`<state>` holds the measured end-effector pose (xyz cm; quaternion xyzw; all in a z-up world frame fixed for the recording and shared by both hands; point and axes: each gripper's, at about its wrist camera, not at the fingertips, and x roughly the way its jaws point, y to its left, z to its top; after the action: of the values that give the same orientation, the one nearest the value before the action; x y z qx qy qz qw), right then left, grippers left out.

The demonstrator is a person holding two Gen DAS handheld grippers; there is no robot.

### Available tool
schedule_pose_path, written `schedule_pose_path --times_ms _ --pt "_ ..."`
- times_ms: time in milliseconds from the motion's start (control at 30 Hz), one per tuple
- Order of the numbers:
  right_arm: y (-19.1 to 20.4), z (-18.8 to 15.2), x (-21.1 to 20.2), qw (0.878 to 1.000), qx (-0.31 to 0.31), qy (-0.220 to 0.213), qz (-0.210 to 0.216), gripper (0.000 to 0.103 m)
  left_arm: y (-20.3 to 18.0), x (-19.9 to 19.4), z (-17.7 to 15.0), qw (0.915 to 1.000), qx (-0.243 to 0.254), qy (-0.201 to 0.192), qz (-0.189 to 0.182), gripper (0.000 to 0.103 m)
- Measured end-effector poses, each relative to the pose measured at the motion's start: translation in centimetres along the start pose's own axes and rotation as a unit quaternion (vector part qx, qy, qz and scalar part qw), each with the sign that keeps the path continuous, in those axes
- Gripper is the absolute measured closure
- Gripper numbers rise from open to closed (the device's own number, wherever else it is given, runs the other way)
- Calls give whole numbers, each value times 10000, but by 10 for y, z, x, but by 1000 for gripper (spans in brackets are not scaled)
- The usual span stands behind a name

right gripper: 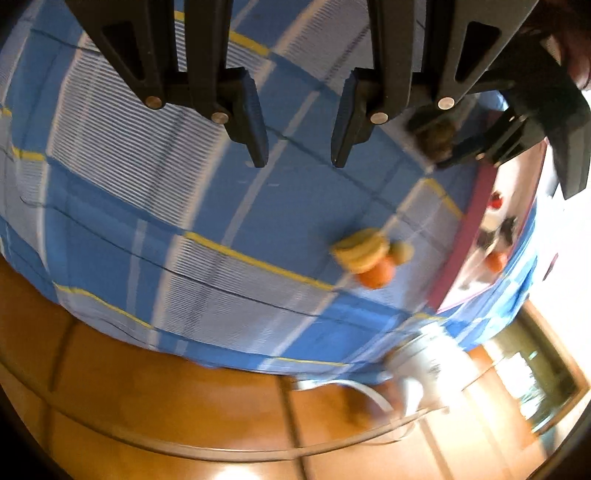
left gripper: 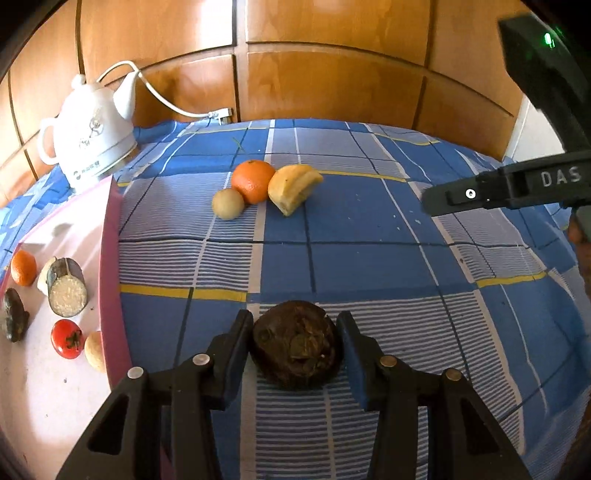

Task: Organize fruits
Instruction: 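Lift the dark brown fruit with the left tool while the right tool grasps the yellow wedge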

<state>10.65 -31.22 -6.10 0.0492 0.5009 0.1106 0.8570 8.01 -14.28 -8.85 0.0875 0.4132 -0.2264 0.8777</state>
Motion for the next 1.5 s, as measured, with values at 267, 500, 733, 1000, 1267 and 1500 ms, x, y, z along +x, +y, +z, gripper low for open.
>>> schedule_pose_path --times_ms 267,500,733,1000,1267,1500 --pt "45 38 22 9970 -776 18 74 40 3 0 -2 9999 -40 -60 -86 56" --pt "69 71 72 9883 -1402 492 -341 39 5 0 -2 9999 -62 -85 -136 56" --pt "71 72 93 9841 -1550 729 -471 54 5 -1 -3 9998 -43 -113 -154 55" --pt "36 28 43 9907 -1137 637 -391 54 5 -1 -3 9998 -45 -112 -155 55" --pt "8 -15 33 9946 -668 593 -536 54 2 0 -1 9999 -11 -52 -89 55" --pt "15 -17 33 9929 -832 539 -662 55 4 -5 2 9998 -112 119 -72 56"
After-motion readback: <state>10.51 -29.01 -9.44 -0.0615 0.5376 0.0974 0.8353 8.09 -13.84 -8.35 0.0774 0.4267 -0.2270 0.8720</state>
